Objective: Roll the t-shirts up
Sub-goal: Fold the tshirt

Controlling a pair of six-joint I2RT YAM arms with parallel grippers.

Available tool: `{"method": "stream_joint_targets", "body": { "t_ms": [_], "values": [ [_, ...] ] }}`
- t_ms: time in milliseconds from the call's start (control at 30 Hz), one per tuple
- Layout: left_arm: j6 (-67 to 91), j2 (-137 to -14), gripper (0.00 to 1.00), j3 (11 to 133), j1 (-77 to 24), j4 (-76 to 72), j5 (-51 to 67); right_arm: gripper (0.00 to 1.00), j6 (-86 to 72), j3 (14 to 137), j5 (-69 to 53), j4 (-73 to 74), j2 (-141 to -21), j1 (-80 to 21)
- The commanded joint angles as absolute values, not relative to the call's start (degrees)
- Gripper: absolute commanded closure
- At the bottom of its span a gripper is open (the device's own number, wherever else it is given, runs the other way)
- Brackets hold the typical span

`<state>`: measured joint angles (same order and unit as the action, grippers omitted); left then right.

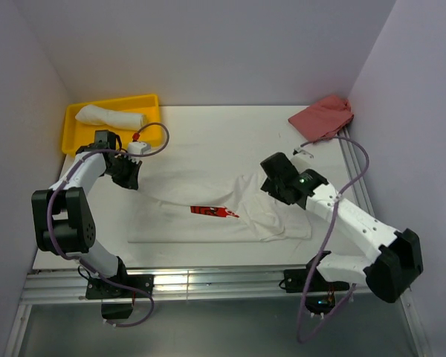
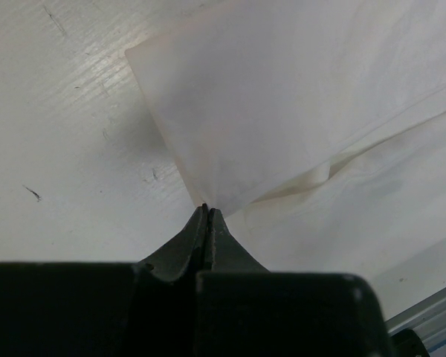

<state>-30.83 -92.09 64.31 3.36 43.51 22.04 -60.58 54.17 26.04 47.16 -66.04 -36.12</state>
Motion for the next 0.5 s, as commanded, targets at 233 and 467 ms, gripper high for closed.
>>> {"method": "stream_joint_targets", "body": {
  "t_ms": [233,467],
  "values": [
    [-30.85,-92.81,1.00,67.94,3.52,44.56,21.71,0.53,-43.34,64.15,19.34,38.67,-84.45,-24.70],
    [-30.59,-93.16,1.00,68.29,3.52,44.21,21.01,0.55,-40.87,67.15,16.70,36.39,-93.51,-22.50]
  ]
}}
